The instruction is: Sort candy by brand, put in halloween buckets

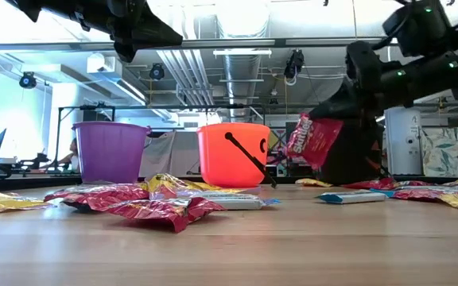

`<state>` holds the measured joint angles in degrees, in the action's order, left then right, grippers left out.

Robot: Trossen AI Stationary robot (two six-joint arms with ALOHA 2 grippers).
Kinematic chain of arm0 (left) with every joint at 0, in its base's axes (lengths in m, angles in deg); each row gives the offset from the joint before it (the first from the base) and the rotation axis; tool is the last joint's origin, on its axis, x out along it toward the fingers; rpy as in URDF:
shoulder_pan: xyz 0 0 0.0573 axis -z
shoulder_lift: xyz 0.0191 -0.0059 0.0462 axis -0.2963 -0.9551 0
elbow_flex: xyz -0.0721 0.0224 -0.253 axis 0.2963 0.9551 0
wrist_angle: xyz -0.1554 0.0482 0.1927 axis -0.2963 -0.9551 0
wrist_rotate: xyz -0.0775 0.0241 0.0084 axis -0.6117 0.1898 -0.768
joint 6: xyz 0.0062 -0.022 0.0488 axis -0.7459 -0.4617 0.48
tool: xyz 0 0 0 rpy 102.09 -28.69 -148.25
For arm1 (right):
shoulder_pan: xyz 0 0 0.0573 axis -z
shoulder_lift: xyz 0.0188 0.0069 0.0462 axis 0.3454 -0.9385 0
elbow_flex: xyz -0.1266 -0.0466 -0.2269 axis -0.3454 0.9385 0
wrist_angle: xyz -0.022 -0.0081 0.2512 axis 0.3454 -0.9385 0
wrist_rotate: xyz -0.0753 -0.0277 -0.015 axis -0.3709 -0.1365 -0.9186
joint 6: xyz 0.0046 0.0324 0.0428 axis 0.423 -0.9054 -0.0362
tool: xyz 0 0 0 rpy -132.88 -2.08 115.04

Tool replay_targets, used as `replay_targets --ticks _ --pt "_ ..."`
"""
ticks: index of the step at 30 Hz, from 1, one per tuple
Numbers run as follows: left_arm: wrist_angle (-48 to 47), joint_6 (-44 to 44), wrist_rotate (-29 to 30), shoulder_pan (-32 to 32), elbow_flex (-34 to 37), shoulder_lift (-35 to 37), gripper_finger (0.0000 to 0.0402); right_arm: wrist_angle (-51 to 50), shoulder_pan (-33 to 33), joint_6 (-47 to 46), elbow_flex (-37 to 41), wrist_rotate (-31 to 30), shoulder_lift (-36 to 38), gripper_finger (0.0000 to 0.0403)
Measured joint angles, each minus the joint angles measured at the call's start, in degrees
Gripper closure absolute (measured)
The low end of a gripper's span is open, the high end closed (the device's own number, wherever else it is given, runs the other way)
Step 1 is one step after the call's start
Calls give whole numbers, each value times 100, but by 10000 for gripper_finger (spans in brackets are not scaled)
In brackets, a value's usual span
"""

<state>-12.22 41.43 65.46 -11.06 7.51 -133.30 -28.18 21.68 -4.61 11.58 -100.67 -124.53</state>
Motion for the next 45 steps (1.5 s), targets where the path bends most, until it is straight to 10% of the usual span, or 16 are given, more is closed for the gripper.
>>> replay_targets --ticks 45 --pt "113 122 0 0 0 -2 402 -226 548 932 -1578 833 0 394"
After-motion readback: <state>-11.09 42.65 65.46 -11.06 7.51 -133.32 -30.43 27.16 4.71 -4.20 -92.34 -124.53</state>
